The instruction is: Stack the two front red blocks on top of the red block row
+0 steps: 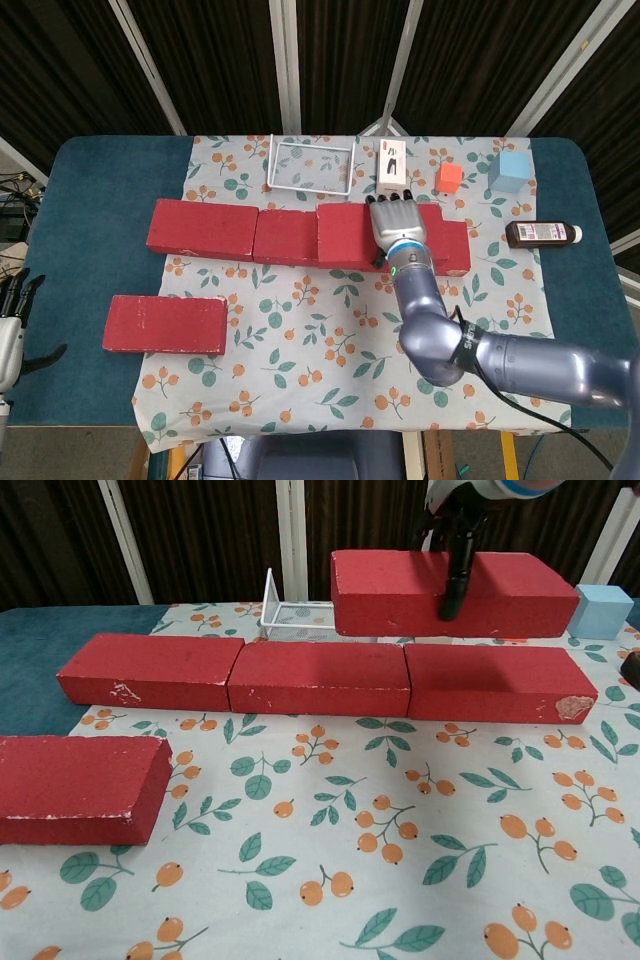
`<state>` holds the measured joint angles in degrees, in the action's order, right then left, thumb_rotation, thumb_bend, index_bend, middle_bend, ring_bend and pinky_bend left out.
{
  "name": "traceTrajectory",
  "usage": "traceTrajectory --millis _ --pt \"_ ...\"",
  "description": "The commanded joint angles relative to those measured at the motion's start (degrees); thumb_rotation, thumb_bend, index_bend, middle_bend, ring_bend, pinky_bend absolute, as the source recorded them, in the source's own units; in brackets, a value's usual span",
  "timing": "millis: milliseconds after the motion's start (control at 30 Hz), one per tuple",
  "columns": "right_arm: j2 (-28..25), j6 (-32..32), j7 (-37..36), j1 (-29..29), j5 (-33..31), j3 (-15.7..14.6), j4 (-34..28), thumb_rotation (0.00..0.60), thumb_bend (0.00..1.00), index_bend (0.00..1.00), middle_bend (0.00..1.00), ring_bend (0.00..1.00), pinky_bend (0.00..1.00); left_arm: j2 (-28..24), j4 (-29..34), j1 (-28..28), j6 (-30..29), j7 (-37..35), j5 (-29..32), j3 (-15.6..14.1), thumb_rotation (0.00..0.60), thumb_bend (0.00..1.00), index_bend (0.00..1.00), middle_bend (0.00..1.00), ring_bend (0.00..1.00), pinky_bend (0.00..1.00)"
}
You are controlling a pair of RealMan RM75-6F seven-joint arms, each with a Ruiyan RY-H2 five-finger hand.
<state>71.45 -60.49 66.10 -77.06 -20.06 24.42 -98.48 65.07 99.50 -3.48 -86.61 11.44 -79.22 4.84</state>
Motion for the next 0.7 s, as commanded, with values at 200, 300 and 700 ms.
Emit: traceTrajectory --millis 200,300,700 --pt "8.26 0.24 4.72 -4.85 -5.52 -1.09 12.19 0.600 0.05 0.25 0.35 0.13 0.00 0.27 0.25 0.20 -0.86 0.89 -0.39 0.00 0.600 0.00 0.10 0.00 0.00 0.06" --pt "10.34 -0.64 5.67 -5.70 -5.84 -1.37 15.00 0.600 0.05 0.25 0.35 0.13 0.00 0.27 0.30 0.28 -0.97 1.00 -0.32 -0.01 0.600 0.00 0.10 0.00 0.00 0.06" --pt "17.29 -0.83 7.83 -7.08 -5.31 -0.24 24.38 0.600 0.05 0.25 0.35 0.13 0.00 0.21 0.36 0.36 -0.99 1.24 0.24 0.16 0.600 0.00 0.10 0.00 0.00 0.06"
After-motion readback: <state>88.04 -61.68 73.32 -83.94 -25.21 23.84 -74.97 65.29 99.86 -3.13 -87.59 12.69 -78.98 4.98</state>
